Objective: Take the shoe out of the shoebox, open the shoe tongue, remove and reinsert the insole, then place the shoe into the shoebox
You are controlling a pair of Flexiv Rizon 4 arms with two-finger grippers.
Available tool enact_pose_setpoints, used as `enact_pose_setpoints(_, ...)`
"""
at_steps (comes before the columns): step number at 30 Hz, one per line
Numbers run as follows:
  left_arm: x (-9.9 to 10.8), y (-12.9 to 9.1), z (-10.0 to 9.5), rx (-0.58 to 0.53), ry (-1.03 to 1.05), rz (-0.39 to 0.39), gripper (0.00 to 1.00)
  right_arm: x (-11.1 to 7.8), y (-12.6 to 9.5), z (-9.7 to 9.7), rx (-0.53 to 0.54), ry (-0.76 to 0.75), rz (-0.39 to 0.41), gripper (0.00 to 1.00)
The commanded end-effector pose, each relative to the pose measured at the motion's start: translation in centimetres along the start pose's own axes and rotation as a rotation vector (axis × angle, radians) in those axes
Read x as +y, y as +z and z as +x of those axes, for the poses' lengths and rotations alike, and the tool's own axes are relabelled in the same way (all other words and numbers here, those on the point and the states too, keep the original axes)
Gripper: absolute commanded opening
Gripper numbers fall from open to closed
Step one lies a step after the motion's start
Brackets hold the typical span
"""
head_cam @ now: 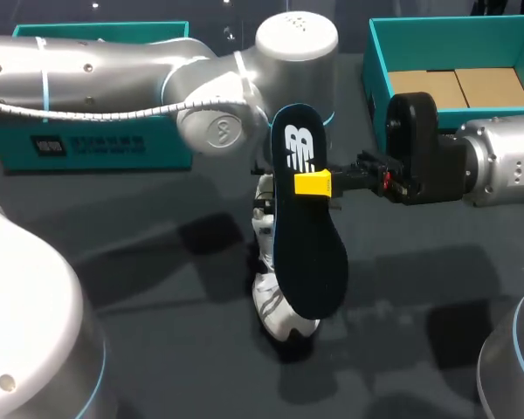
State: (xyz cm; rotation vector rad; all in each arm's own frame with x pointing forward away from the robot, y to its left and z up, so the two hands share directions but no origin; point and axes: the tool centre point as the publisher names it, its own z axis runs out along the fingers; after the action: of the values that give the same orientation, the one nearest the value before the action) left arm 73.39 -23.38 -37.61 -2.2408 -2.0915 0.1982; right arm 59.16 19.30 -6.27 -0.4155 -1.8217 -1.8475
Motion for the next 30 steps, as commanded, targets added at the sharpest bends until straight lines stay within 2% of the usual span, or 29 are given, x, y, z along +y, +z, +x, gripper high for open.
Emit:
enact_pose_setpoints(1,0.0,0.8,-0.7,0.003,0.033,0.011,0.0,-0.1,0.2,0.0,-0.002,0.001,0.0,0.0)
enact_pose_setpoints(19,-0.9,1.7,-2.4,0.016,0.095,-0.043,0.0,-0.1,0.2,0.0,-0.002,0.001,0.0,0.0)
enact_pose_setpoints(20,-0.9,1.6,-2.5,0.015,0.092,-0.044,0.1,-0.1,0.2,0.0,-0.002,0.001,0.0,0.0)
enact_pose_setpoints(21,-0.8,1.5,-2.5,0.012,0.087,-0.046,0.28,-0.1,0.2,0.0,-0.002,0.001,0.0,0.0)
enact_pose_setpoints(24,-0.5,1.2,-2.6,-0.003,0.066,-0.056,0.49,-0.1,0.2,0.0,-0.002,0.001,0.0,0.0)
enact_pose_setpoints(25,-0.4,1.0,-2.6,-0.013,0.056,-0.058,0.73,-0.1,0.2,0.0,-0.002,0.001,0.0,0.0)
enact_pose_setpoints(28,-0.2,0.4,-2.6,-0.042,0.024,-0.068,0.88,-0.1,0.2,0.0,-0.002,0.001,0.0,0.0)
enact_pose_setpoints(29,-0.1,0.0,-2.5,-0.059,0.012,-0.073,0.97,-0.1,0.2,0.0,-0.002,0.001,0.0,0.0)
enact_pose_setpoints(30,0.0,-0.5,-2.4,-0.076,-0.005,-0.077,1.0,-0.1,0.2,0.0,-0.002,0.001,0.0,0.0)
